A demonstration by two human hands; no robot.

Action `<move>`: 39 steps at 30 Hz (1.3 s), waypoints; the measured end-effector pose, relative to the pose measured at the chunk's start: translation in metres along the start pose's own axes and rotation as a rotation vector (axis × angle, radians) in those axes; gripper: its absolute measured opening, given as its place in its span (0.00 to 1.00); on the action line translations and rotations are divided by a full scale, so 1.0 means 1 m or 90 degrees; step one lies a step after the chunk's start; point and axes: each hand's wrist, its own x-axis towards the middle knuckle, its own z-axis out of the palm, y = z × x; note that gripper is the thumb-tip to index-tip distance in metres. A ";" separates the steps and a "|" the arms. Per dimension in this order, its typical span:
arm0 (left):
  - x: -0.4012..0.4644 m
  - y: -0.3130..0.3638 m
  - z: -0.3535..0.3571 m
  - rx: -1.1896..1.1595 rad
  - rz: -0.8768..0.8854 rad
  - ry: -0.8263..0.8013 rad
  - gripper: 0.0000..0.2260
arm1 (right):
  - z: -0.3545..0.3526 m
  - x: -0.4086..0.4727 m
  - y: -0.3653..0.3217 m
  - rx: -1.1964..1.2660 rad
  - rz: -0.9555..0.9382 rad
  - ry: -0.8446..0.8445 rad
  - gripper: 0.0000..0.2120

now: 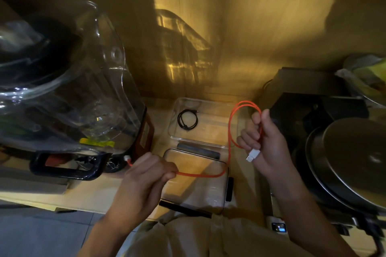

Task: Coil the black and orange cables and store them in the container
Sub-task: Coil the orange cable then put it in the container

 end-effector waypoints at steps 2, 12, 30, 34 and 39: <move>0.008 0.008 0.001 -0.030 0.018 0.005 0.12 | 0.002 -0.001 0.005 -0.022 0.014 -0.005 0.18; 0.047 0.038 0.008 -0.151 0.023 0.005 0.11 | 0.013 -0.010 0.033 -0.102 0.117 -0.028 0.17; 0.066 0.015 0.018 -0.029 -0.139 0.102 0.10 | 0.016 -0.034 0.046 0.024 0.296 -0.234 0.19; 0.063 0.006 0.022 -0.038 -0.159 0.092 0.11 | 0.014 -0.034 0.043 0.106 0.321 -0.250 0.24; 0.059 -0.005 0.024 -0.047 -0.199 0.064 0.12 | 0.013 -0.032 0.039 0.151 0.311 -0.269 0.20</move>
